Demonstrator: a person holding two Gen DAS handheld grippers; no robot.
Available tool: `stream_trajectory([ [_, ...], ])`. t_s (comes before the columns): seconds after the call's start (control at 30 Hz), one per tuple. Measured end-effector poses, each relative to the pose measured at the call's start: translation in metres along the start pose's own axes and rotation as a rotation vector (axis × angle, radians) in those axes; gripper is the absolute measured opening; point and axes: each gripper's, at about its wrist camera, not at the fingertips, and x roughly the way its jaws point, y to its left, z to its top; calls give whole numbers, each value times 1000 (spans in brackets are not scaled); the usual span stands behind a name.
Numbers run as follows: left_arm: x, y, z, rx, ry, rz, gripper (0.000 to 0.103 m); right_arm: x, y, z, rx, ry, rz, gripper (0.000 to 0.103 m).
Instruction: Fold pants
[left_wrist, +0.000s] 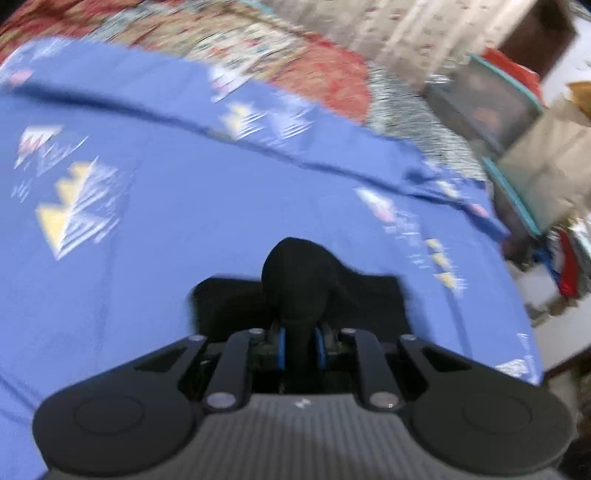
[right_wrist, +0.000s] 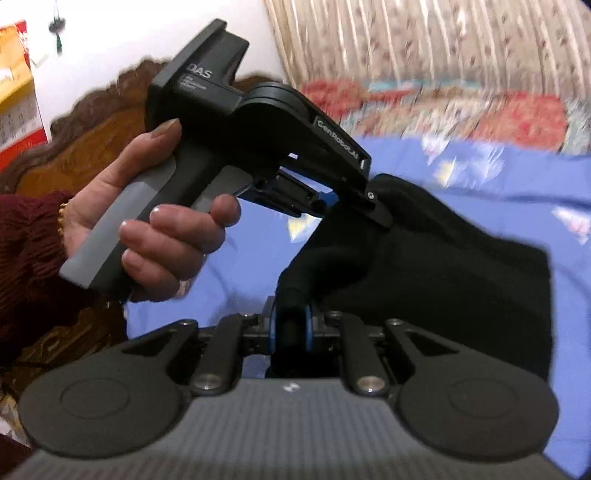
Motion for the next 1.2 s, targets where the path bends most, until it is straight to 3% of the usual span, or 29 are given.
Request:
stream_trajectory([
  [0.07, 22, 15, -11, -20, 42, 45, 20, 23, -7, -7, 50, 109, 4, 23],
  [0.1, 32, 19, -17, -28, 57, 64, 28, 28, -11, -10, 72, 143, 3, 25],
  [0.17, 42, 24, -28, -40, 48, 91, 42, 21, -14, -14, 105, 150, 29, 33],
  [0.23, 40, 25, -33, -52, 17, 94, 45, 1, -16, -11, 114, 106, 44, 45],
  [0.37, 25, 24, -33, -55, -5, 102, 46, -43, -28, -2, 144, -32, -13, 45],
  [0.5, 4, 6, -46, 35, -41, 167, 50, -65, -68, 0, 256, -116, -117, 44],
  [0.6, -7, -9, -64, 107, -45, 228, 50, -62, -90, -10, 341, -78, -163, 40],
  [0.73, -4, -23, -86, 160, -34, 291, 52, -37, -101, -32, 386, 66, -216, 41],
  [1.0, 1, -28, -93, 158, -18, 375, 61, -44, -98, -41, 426, 67, -188, 41],
  [1.2, -2, -29, -95, 153, -14, 396, 63, -56, -99, -40, 440, 8, -185, 41],
])
